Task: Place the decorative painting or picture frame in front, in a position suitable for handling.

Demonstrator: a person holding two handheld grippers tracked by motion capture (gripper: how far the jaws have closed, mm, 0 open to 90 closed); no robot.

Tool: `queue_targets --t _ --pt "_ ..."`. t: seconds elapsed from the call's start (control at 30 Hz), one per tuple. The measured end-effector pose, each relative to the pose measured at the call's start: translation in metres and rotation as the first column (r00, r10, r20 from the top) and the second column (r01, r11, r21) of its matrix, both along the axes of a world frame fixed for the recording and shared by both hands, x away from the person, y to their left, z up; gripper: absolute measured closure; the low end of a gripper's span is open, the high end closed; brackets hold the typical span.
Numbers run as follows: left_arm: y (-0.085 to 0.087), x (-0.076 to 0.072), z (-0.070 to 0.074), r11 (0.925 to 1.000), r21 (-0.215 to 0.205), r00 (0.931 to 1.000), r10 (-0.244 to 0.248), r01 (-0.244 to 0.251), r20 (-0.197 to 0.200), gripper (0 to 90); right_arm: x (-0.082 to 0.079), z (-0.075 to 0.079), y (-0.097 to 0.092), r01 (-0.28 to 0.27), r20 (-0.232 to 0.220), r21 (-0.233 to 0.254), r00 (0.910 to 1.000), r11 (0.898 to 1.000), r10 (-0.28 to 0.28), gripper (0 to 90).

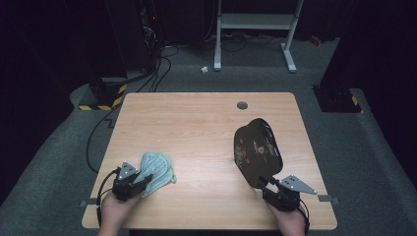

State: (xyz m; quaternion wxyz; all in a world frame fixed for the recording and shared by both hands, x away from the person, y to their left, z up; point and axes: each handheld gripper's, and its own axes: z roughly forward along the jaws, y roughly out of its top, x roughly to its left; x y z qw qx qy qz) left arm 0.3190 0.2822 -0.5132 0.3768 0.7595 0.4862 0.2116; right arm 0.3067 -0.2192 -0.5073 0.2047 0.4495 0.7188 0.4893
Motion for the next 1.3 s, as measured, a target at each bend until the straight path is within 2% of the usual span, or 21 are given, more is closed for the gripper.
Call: queue_targets --t 0.07,0.1,0.13,0.17,0.2,0.37,0.5,0.53,0.57,0.6,0.63,0.67,0.7,0.73,0.83,0.9,0.93,1.0,1.13,1.2,1.3 --pt "0.003 0.000 0.002 0.9986 -0.052 0.9999 0.013 -0.013 -0.001 65.4 0.000 0.000 0.000 0.000 0.003 0.000 1.0000 1.000 0.000 54.4" --pt "0.003 0.000 0.002 0.9986 -0.052 0.9999 0.013 -0.013 -0.001 65.4 0.000 0.000 0.000 0.000 0.003 0.000 1.0000 1.000 0.000 54.4" --pt "0.006 0.000 0.003 0.9947 -0.102 0.9999 0.015 -0.014 0.006 65.4 0.000 0.001 0.000 -0.002 0.007 0.003 1.0000 1.000 0.002 54.4" --pt "0.006 0.000 0.003 0.9947 -0.102 0.9999 0.015 -0.014 0.006 65.4 0.000 0.001 0.000 -0.004 0.010 0.005 0.9999 1.000 0.004 54.4" --pt "0.006 0.000 0.005 0.9923 -0.124 0.9999 0.004 -0.002 0.016 65.4 -0.001 0.002 0.000 -0.005 0.012 0.004 0.9999 1.000 0.005 54.3" --pt "0.000 -0.002 0.005 0.9933 -0.114 0.9995 -0.012 0.015 0.028 65.9 -0.001 0.004 0.000 -0.014 0.023 0.001 0.9996 1.000 0.014 54.3" --pt "-0.010 -0.004 0.011 0.9895 -0.140 0.9972 -0.027 0.037 0.070 66.9 0.001 0.008 -0.002 -0.013 0.020 0.005 0.9997 1.000 0.013 54.4" --pt "-0.017 -0.003 0.016 0.9878 -0.142 0.9949 -0.053 0.065 0.086 67.3 0.002 0.010 -0.002 -0.017 0.016 0.002 0.9997 1.000 0.017 54.3" --pt "-0.017 -0.003 0.016 0.9878 -0.142 0.9949 -0.053 0.065 0.086 67.2 0.002 0.010 -0.002 -0.017 0.016 0.002 0.9997 1.000 0.017 54.3" --pt "-0.026 -0.004 0.020 0.9854 -0.143 0.9906 -0.077 0.093 0.113 67.3 0.002 0.010 -0.003 -0.025 0.023 -0.012 0.9994 1.000 0.025 54.0" --pt "-0.026 -0.004 0.020 0.9854 -0.143 0.9906 -0.077 0.093 0.113 67.3 0.002 0.010 -0.003 -0.027 0.024 -0.011 0.9993 1.000 0.027 53.5" --pt "-0.035 -0.005 0.024 0.9818 -0.147 0.9860 -0.102 0.121 0.132 67.2 0.002 0.009 -0.003 -0.026 0.024 -0.004 0.9994 1.000 0.026 52.9" --pt "-0.035 -0.005 0.024 0.9818 -0.147 0.9860 -0.102 0.121 0.132 67.2 0.002 0.008 -0.003 -0.024 0.027 -0.002 0.9994 1.000 0.024 52.7" --pt "-0.045 -0.007 0.027 0.9768 -0.158 0.9810 -0.120 0.144 0.153 67.2 0.002 0.007 -0.003 -0.023 0.029 0.000 0.9993 1.000 0.022 52.9" --pt "-0.055 -0.008 0.030 0.9709 -0.178 0.9774 -0.131 0.160 0.166 67.2 0.002 0.007 -0.003 -0.025 0.032 0.001 0.9992 1.000 0.025 56.5" --pt "-0.063 -0.008 0.032 0.9630 -0.208 0.9760 -0.136 0.171 0.170 67.3 0.001 0.007 -0.005 -0.026 0.035 0.002 0.9991 1.000 0.025 63.8" --pt "-0.071 -0.006 0.035 0.9559 -0.227 0.9738 -0.149 0.186 0.172 67.4 0.001 0.007 -0.005 -0.026 0.037 0.000 0.9990 1.000 0.026 66.9" --pt "-0.076 -0.005 0.036 0.9550 -0.228 0.9723 -0.152 0.190 0.178 67.5 0.001 0.007 -0.006 -0.027 0.040 -0.002 0.9988 1.000 0.027 69.1" --pt "-0.097 -0.002 0.046 0.9443 -0.243 0.9631 -0.173 0.222 0.206 67.5 0.003 0.010 -0.009 -0.043 0.055 0.005 0.9975 0.999 0.043 76.3" --pt "-0.103 0.000 0.049 0.9409 -0.248 0.9605 -0.180 0.231 0.213 67.6 0.005 0.010 -0.010 -0.046 0.049 0.017 0.9978 0.999 0.045 75.5" --pt "-0.110 0.002 0.052 0.9404 -0.247 0.9583 -0.180 0.234 0.222 67.6 0.007 0.009 -0.009 -0.048 0.039 0.025 0.9981 0.999 0.047 67.0"
